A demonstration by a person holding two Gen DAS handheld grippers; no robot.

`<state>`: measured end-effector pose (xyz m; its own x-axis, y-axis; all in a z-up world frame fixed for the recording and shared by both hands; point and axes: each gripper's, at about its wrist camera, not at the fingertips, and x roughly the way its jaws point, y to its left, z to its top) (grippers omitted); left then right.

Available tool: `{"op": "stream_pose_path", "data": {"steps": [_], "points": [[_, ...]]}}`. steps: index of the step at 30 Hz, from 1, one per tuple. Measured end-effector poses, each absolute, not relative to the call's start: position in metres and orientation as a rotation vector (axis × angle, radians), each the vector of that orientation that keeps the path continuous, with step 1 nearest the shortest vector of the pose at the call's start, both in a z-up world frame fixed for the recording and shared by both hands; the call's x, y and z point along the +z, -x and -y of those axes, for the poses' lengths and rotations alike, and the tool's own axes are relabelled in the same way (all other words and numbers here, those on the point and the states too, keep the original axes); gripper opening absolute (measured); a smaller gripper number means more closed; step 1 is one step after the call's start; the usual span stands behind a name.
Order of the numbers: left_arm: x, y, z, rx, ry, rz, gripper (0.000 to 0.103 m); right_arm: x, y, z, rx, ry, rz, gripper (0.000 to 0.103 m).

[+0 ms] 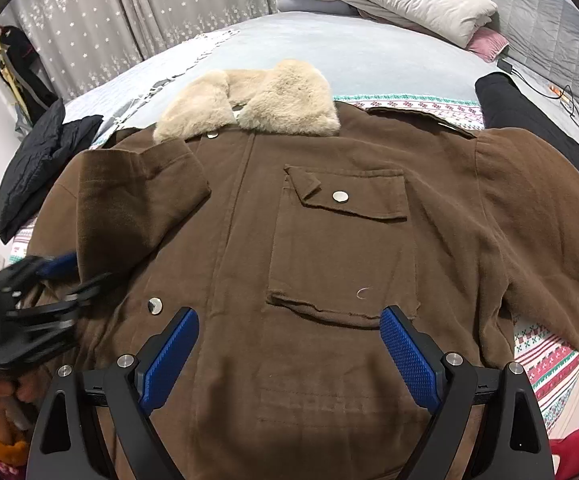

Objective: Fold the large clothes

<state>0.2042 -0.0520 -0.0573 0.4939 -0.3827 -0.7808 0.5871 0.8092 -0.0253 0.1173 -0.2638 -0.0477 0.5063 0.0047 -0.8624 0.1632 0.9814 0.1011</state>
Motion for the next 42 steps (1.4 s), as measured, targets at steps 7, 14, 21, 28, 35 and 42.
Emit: {"op": "stream_pose_path", "data": {"steps": [7,14,21,28,35,42], "points": [[-0.018,-0.201,-0.053,-0.485,0.038,-0.703,0.086,-0.049,-0.118,0.263,-0.038,-0.230,-1.029,0.093],[-0.049,-0.239,-0.142,-0.275,0.397,-0.747,0.085,-0.051,-0.152,0.245,0.155,-0.537,-1.079,0.093],[-0.060,-0.241,-0.142,-0.264,0.430,-0.764,0.069,-0.045,-0.230,0.178,0.122,-0.448,-1.030,0.091],[-0.073,-0.249,-0.125,-0.369,0.398,-0.839,0.025,-0.028,-0.215,0.188,0.163,-0.388,-0.873,0.006],[-0.092,-0.252,-0.080,-0.306,0.097,-0.981,0.025,-0.057,-0.140,0.259,0.116,-0.224,-0.996,0.046],[-0.083,-0.246,-0.076,-0.321,0.103,-0.912,0.034,-0.063,-0.122,0.328,0.091,-0.485,-0.976,0.076]]}}
